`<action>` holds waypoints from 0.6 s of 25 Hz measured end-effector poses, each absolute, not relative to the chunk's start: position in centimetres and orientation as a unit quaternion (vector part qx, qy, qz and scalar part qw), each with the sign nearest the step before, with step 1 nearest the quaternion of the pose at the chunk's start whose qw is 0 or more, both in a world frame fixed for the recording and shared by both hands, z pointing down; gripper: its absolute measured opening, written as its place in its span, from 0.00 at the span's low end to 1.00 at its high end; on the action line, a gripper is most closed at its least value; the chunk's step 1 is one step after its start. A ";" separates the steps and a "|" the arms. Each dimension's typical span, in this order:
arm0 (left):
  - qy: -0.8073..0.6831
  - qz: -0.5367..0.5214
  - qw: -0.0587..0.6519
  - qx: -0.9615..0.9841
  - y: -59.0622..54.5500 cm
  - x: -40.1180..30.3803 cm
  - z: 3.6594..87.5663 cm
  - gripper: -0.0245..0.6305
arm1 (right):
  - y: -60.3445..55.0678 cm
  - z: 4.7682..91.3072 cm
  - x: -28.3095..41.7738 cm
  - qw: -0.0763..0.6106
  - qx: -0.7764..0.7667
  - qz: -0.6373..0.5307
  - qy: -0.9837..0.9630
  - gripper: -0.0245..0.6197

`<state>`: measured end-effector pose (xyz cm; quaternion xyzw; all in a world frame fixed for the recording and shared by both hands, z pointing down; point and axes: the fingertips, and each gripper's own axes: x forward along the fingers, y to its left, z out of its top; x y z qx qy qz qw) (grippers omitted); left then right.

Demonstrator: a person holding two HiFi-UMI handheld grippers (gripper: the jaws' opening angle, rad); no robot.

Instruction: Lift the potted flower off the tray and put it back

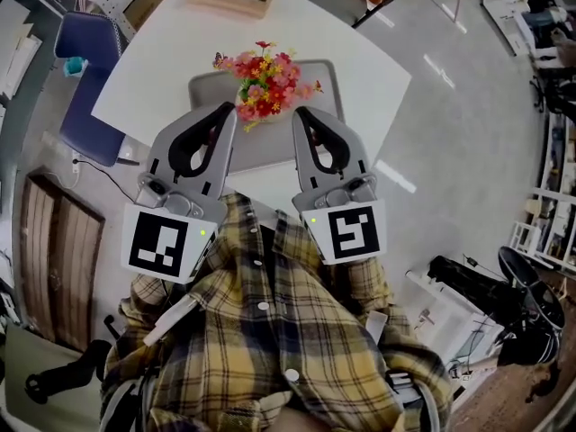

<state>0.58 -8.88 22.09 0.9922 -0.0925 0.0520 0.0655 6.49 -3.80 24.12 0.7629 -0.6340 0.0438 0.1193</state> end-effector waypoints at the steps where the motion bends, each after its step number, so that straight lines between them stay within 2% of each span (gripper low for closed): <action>1: -0.092 0.055 0.067 0.992 -9.1 0.7 22.3 0.05 | -3.9 24.3 6.6 0.121 0.765 0.046 -0.631 0.04; 6: -0.089 0.070 0.058 0.992 -10.2 1.2 24.1 0.05 | -4.5 25.7 7.3 0.132 0.769 0.055 -0.623 0.04; 15: -0.072 0.101 0.086 0.989 -10.6 1.5 28.4 0.05 | -4.5 30.0 7.4 0.138 0.758 0.105 -0.628 0.04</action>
